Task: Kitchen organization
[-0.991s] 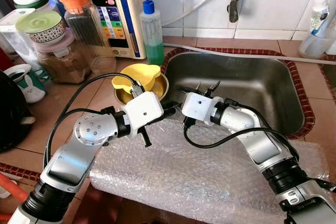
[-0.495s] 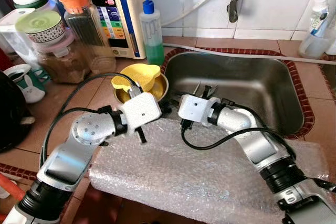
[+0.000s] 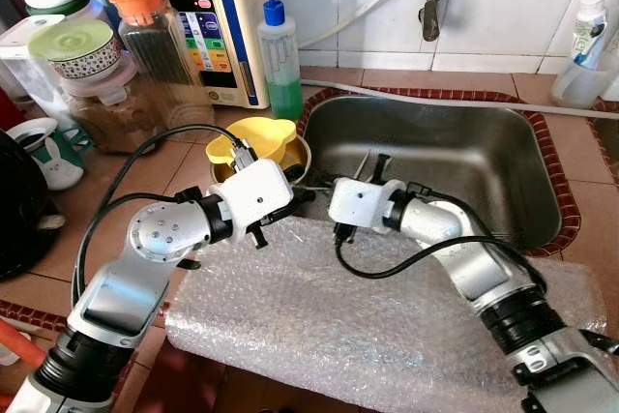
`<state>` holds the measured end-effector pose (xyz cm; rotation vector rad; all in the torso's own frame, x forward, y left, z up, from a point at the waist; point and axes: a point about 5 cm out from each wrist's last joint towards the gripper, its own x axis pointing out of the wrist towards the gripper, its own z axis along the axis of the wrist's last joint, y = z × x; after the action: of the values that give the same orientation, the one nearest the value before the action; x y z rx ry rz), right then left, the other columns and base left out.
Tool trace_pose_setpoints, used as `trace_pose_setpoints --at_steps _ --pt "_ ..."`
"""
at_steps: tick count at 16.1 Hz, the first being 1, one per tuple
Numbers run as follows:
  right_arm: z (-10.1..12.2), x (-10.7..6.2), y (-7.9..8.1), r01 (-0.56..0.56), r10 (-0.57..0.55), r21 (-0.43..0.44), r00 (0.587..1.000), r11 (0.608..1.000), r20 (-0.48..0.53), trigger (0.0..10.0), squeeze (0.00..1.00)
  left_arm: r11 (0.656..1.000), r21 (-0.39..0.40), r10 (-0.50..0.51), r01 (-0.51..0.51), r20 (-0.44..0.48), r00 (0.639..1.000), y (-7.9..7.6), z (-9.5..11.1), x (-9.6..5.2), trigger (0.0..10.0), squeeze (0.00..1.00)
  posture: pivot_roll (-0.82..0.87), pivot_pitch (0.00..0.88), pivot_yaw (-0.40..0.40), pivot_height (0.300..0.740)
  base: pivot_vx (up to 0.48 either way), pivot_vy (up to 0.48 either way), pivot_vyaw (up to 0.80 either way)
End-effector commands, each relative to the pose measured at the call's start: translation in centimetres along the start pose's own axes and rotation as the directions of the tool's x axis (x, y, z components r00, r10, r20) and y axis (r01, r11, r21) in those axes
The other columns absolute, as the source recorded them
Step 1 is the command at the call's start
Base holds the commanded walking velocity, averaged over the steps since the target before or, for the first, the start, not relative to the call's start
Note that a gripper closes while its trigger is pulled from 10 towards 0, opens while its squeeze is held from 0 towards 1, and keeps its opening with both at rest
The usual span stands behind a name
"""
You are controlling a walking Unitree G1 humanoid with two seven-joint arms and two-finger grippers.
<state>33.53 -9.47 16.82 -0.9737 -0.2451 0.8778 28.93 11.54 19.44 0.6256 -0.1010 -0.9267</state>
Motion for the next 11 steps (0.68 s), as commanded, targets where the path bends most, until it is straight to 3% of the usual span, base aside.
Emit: trace_pose_setpoints --at_steps 1,2,5,9,11 --pt "-0.5 -0.4 -1.4 0.063 -0.063 -0.001 0.998 0.998 -0.019 0.0 0.00 0.999 -0.050 -0.003 0.001 -0.036 0.999 -0.2 -1.1 -0.5 10.0 1.00 -0.18 0.115 0.143 0.740 0.000 0.000 0.00" --pt "-0.4 -0.6 -2.2 0.103 -0.103 0.025 0.995 0.994 -0.006 0.0 0.00 0.992 -0.126 0.011 -0.009 0.016 1.000 -0.2 -0.4 -0.5 10.0 1.00 -0.18 0.116 0.143 0.740 0.000 0.000 0.00" --pt "-0.7 -0.8 -2.7 0.125 -0.125 0.016 0.992 0.992 -0.012 0.0 0.00 0.987 -0.158 0.022 -0.015 0.046 0.999 0.0 0.1 -0.4 10.0 1.00 -0.17 0.112 0.145 0.740 0.000 0.000 0.00" --pt "-3.5 -2.6 -3.6 0.230 -0.226 0.033 0.969 0.973 -0.096 0.0 0.00 0.975 -0.222 0.010 0.003 0.059 0.998 -0.7 0.2 -0.5 10.0 1.00 -0.17 0.110 0.147 0.740 0.000 0.000 0.00" --pt "-4.9 -3.7 -4.0 0.318 -0.304 0.080 0.941 0.945 -0.147 0.0 0.00 0.963 -0.268 0.007 0.014 0.077 0.997 -1.1 0.2 -0.4 10.0 1.00 -0.17 0.111 0.149 0.740 0.000 0.000 0.00"
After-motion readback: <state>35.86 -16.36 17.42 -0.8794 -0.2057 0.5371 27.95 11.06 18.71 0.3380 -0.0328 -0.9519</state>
